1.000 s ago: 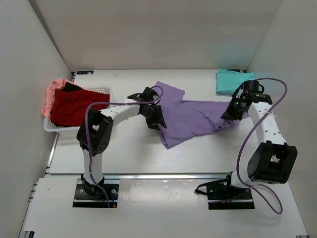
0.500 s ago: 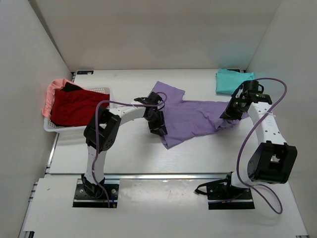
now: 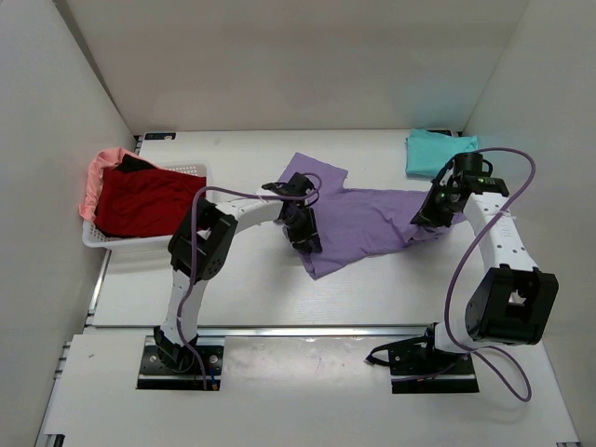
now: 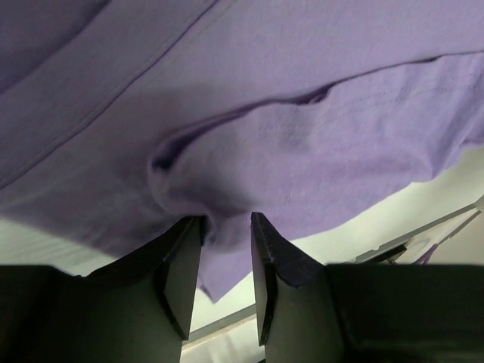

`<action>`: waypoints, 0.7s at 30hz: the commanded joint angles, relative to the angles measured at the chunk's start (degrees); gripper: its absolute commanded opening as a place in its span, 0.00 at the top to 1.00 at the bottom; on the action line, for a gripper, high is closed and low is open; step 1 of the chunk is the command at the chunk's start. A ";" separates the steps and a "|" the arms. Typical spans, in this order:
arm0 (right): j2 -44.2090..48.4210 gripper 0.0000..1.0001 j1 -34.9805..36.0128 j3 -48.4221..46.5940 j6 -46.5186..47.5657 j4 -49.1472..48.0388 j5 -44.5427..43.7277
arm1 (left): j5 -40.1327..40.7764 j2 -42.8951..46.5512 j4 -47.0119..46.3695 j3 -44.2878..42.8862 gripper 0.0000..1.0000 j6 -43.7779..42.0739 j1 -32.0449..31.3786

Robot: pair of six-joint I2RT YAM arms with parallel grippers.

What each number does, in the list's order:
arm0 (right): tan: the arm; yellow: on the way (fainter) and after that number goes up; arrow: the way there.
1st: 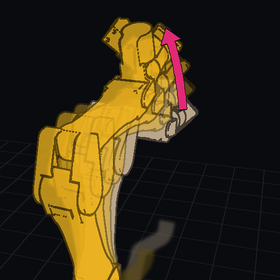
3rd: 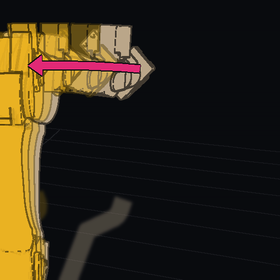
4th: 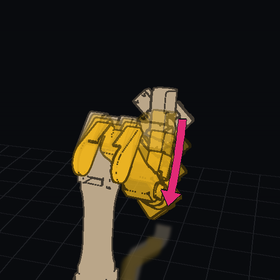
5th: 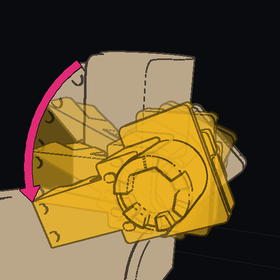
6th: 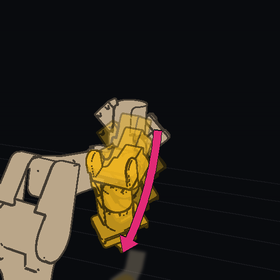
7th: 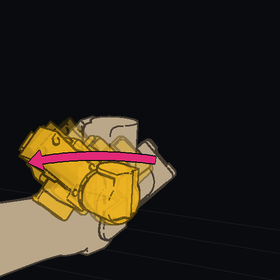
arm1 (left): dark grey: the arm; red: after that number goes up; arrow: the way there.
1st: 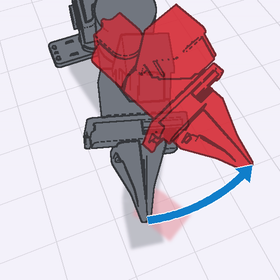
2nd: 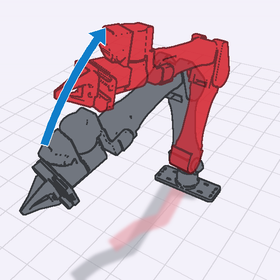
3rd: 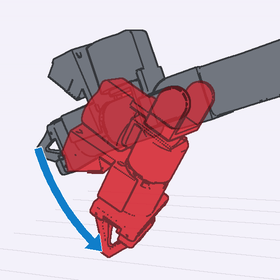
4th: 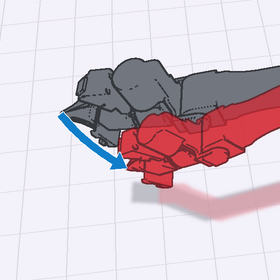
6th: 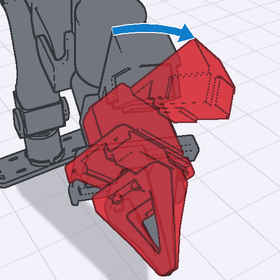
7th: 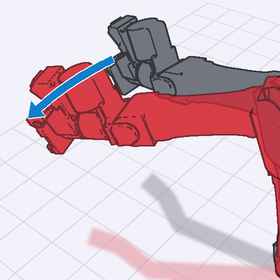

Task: Fold and stack the t-shirts
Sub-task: Flatten out the tshirt

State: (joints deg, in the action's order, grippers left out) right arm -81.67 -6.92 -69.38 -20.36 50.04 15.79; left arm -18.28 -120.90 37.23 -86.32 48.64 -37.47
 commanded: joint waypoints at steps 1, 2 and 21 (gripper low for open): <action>0.55 1.00 0.68 0.13 0.32 -1.62 0.38 | -0.79 -0.82 -0.58 -2.79 0.57 1.10 -1.37; 0.55 1.00 0.94 0.13 0.49 -1.70 0.12 | -0.96 -1.00 -0.67 -2.62 0.58 1.10 -1.37; 2.74 1.00 -3.45 -17.09 2.43 0.23 -2.17 | 7.21 9.43 20.53 -48.41 1.00 -9.44 18.82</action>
State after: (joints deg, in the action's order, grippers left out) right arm -81.73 -8.82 -81.03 -19.05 51.35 14.72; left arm -12.51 -120.05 53.19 -131.50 41.85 -23.73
